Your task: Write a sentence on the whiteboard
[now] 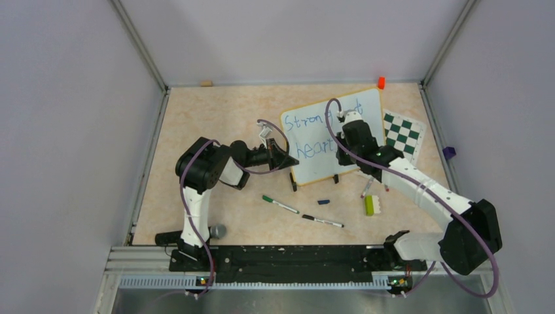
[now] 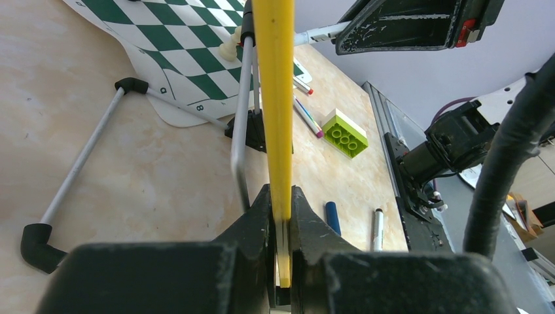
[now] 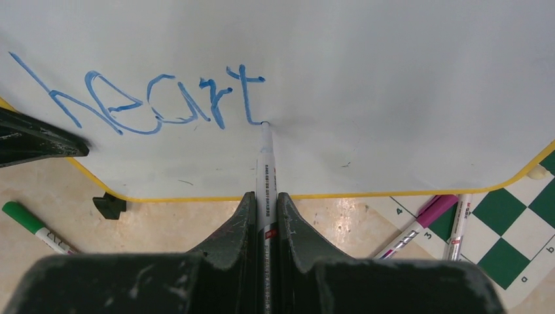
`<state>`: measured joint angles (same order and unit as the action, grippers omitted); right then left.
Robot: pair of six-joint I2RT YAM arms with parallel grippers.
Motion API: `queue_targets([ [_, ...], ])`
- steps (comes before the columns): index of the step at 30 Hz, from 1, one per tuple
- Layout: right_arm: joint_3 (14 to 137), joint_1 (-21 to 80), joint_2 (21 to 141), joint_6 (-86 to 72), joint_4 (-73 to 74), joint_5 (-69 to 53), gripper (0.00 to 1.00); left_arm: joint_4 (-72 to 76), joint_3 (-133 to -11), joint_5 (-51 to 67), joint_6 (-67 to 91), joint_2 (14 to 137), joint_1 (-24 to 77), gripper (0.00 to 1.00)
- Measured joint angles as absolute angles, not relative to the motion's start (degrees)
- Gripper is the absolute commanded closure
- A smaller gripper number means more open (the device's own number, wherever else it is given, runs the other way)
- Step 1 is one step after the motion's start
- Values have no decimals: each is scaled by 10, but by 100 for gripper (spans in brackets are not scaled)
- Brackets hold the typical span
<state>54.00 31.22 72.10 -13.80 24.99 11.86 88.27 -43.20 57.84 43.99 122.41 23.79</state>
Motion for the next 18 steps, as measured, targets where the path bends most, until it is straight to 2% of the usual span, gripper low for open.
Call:
queue_targets([
  [18,561,300,663,-141,275,149,100,883,-432,579,438,1224,238,100],
])
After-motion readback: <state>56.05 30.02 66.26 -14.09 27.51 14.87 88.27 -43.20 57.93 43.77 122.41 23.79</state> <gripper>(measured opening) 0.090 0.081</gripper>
